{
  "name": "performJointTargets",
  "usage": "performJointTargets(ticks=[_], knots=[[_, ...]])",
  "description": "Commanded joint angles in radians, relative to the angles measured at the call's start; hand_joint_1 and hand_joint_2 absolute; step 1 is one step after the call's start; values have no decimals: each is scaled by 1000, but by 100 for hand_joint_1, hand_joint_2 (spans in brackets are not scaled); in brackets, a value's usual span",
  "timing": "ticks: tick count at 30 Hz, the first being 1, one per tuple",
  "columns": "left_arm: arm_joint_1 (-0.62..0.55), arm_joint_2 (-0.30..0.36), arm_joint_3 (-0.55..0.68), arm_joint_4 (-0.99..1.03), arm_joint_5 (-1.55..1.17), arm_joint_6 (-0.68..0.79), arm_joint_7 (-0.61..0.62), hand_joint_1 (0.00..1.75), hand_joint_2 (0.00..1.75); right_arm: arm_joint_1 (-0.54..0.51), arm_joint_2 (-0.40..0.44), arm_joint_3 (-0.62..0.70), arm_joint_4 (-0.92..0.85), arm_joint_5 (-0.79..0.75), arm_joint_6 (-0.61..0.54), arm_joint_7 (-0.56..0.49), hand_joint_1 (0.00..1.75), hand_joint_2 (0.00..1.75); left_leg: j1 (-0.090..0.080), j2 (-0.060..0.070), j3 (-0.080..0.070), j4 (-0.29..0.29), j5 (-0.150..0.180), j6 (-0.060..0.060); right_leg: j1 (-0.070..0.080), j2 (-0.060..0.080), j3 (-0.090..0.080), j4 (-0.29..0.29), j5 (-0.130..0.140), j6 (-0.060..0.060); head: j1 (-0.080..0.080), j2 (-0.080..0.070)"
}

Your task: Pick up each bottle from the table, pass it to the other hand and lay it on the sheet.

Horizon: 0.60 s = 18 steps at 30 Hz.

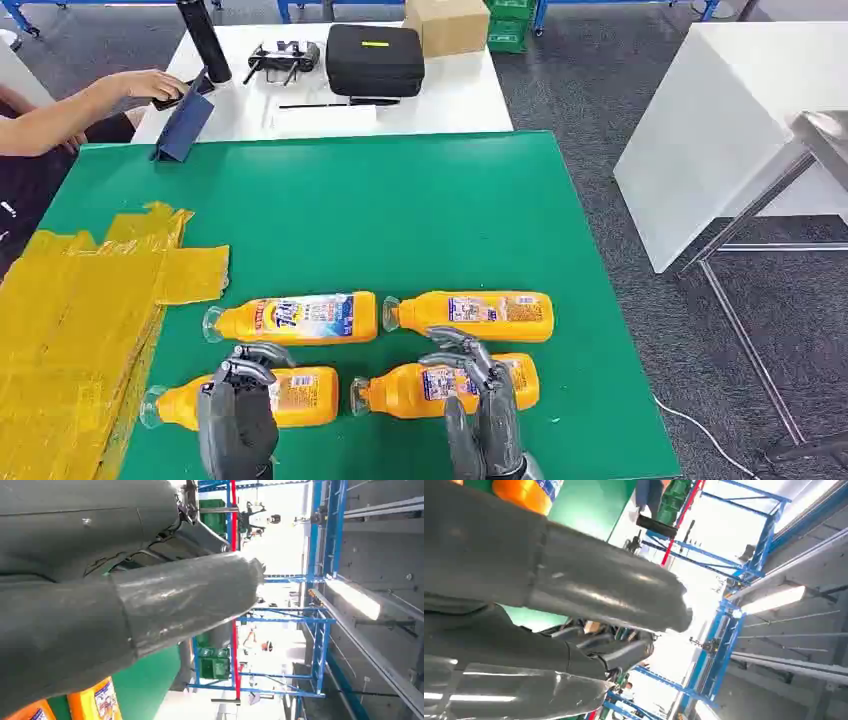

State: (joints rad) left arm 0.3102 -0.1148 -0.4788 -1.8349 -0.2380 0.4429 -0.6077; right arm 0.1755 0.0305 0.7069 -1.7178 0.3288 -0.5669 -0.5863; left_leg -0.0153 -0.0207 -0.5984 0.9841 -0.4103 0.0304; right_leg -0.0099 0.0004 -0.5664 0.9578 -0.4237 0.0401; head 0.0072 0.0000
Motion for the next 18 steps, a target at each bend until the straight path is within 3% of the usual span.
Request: performJointTargets(ticks=[1,9,10,11,12,18], knots=[[-285,79,78,167,149,-183,-90,175,0,-114,-89,-160,-62,-257,233,-47,175,0,1,2,4,0,-2,-3,1,0,4,-1,-1,-1,0,0],[-285,79,78,167,149,-183,-90,171,0,-114,-89,-160,-62,-257,233,-47,175,0,0,-4,1,-1,3,-2,0,-5,0,-1,1,-1,0,0],[-287,43,125,174,130,-213,-90,0,0,-70,-66,-249,-30,-187,310,-31,175,0,1,-4,2,1,2,-4,1,-6,2,0,1,-2,0,0],[-273,24,143,173,116,-213,-90,0,0,-44,-35,-296,10,-137,341,-68,164,0,0,-4,2,-1,5,-1,0,-6,4,-2,2,0,0,0],[-262,17,151,164,121,-219,-90,0,0,-36,-13,-306,28,-95,334,-75,2,0,1,-4,2,0,5,-1,1,-5,5,-1,2,0,0,0],[-245,4,163,153,132,-225,-90,0,0,-30,13,-319,78,-50,325,-77,0,0,1,0,4,0,3,-1,1,-2,5,-1,3,0,0,0]])
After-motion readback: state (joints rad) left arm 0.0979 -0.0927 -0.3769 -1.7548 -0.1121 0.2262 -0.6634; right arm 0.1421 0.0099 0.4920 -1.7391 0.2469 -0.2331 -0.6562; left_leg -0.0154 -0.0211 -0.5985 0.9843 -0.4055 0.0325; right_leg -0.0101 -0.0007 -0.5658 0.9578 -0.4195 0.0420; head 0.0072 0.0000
